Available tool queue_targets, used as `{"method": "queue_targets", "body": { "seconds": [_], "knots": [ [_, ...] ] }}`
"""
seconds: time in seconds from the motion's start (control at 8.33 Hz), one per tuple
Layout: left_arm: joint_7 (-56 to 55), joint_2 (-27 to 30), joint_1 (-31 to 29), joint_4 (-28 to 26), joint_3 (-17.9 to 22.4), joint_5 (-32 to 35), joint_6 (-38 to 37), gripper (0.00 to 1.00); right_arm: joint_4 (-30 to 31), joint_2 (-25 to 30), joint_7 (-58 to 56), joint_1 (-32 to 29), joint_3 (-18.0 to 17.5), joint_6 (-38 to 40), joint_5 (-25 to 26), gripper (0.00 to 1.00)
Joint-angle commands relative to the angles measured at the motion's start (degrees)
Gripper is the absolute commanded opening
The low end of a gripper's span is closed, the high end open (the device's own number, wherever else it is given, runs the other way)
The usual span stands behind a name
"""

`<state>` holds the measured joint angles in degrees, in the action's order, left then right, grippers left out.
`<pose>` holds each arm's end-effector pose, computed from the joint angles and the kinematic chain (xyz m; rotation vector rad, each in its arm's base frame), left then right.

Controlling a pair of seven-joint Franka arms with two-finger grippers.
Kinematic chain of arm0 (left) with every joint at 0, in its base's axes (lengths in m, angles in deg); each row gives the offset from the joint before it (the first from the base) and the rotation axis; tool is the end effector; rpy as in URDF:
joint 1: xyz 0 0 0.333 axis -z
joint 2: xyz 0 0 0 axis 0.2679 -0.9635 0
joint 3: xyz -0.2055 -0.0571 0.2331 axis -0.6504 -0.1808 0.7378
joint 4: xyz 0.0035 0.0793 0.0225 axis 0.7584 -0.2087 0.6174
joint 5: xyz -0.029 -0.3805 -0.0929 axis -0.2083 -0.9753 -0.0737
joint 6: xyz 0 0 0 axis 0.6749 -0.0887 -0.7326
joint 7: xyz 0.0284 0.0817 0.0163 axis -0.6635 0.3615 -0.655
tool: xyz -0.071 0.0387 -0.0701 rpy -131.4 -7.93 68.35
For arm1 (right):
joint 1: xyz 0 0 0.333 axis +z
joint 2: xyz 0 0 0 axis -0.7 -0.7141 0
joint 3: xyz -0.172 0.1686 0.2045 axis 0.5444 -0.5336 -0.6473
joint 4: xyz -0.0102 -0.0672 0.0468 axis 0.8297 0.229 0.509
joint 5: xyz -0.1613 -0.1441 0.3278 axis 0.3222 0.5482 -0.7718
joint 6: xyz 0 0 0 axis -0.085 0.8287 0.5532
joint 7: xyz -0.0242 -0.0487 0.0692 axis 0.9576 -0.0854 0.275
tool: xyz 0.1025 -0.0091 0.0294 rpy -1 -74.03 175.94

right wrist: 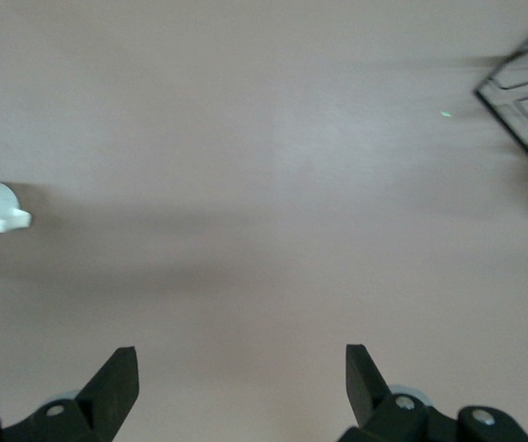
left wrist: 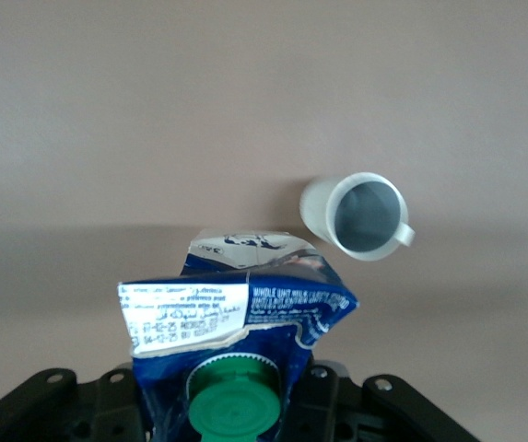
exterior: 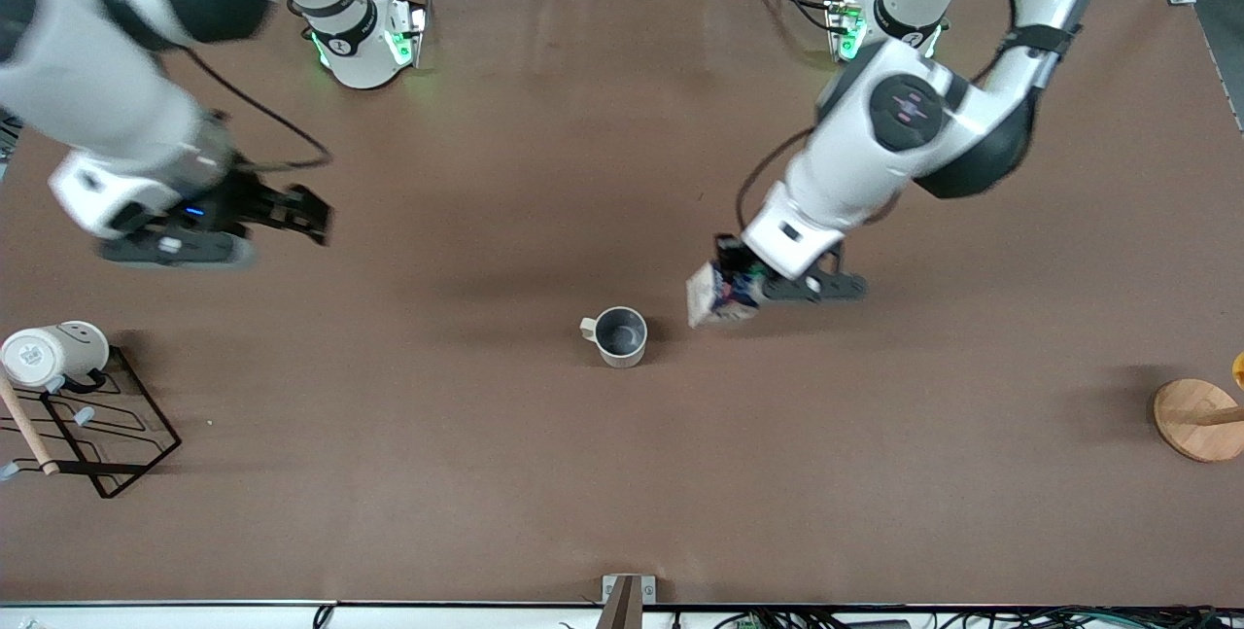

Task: Place milk next to cup
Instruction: 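Release the mug and withdraw the right gripper while the left gripper lifts the carton, then carry the milk carton with the left gripper to beside the mug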

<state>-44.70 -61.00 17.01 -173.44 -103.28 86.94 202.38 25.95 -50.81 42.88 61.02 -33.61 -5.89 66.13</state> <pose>0.5318 -0.3738 0.4456 2.9120 0.1035 0.0137 0.5571 0.0825 0.5894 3.1387 0.0068 -0.0420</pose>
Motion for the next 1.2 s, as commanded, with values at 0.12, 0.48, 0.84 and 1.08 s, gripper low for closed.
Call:
{"method": "queue_targets", "body": {
  "seconds": [0.12, 0.48, 0.84, 1.08],
  "knots": [
    [-9.8, 0.2, 2.6, 0.1, -6.2, 6.8, -2.6, 0.44, 3.5, 8.2, -4.3, -7.2, -1.3, 5.2, 0.2, 1.0],
    [-16.5, -4.4, 8.4, 0.2, -6.2, 15.8, -0.9, 0.44, 2.2, 9.3, -5.1, -9.7, -1.4, 2.6, 0.5, 1.0],
    [-20.9, -9.8, 10.1, 0.2, -6.1, 22.9, 3.9, 0.44, 0.5, 6.6, -10.7, -14.0, -2.2, 0.8, -0.5, 1.0],
    [-24.0, -13.2, 10.1, 0.6, -6.1, 28.2, 4.1, 0.44, -0.3, 6.9, -10.5, -14.0, -2.1, 1.6, -0.5, 1.0]
  ]
}}
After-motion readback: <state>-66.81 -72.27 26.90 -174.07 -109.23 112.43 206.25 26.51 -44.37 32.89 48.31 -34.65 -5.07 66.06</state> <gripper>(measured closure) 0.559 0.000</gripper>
